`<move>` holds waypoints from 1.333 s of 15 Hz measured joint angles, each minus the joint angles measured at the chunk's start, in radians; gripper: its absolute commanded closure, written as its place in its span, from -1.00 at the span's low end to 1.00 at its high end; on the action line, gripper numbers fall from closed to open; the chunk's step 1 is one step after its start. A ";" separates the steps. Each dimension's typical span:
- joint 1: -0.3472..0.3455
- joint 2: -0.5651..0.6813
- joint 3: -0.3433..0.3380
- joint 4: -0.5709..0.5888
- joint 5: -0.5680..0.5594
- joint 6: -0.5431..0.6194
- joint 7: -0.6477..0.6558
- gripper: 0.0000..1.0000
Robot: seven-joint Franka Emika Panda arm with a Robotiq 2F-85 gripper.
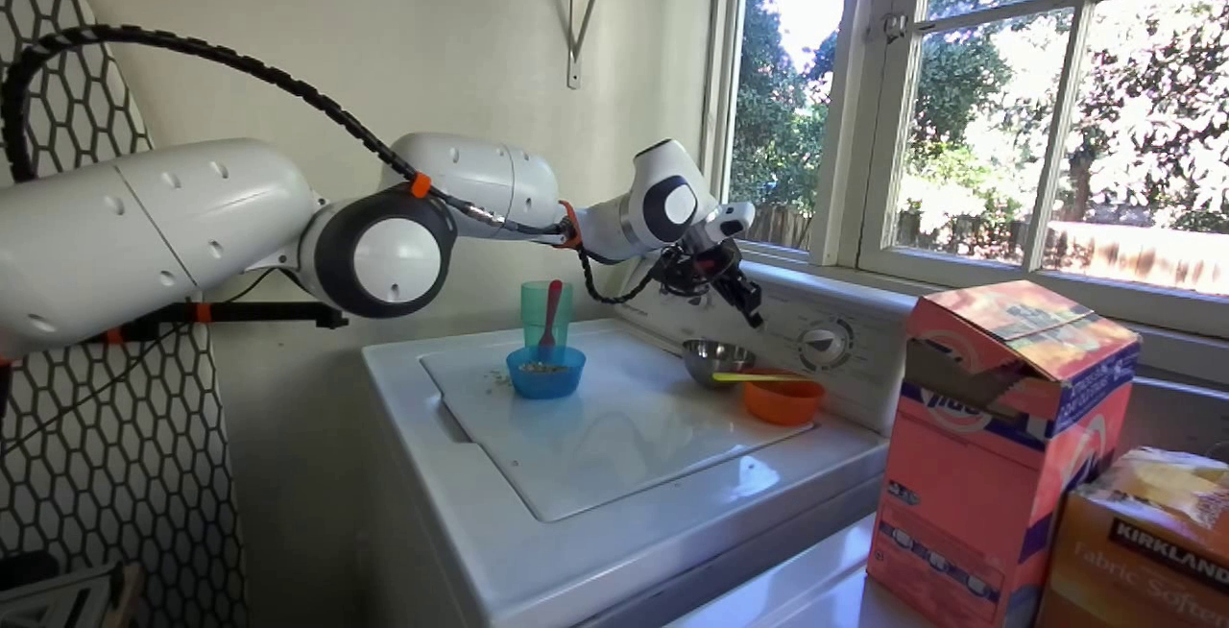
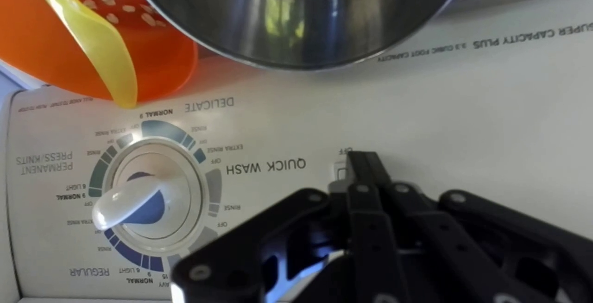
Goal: Press a button on the washing machine
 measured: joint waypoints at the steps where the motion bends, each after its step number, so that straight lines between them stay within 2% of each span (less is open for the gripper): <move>1: 0.000 0.000 0.000 0.001 0.000 0.000 0.004 0.98; 10: -0.001 -0.003 -0.002 0.001 0.001 0.003 0.007 1.00; 20: -0.002 -0.004 -0.035 0.002 -0.001 0.039 0.020 1.00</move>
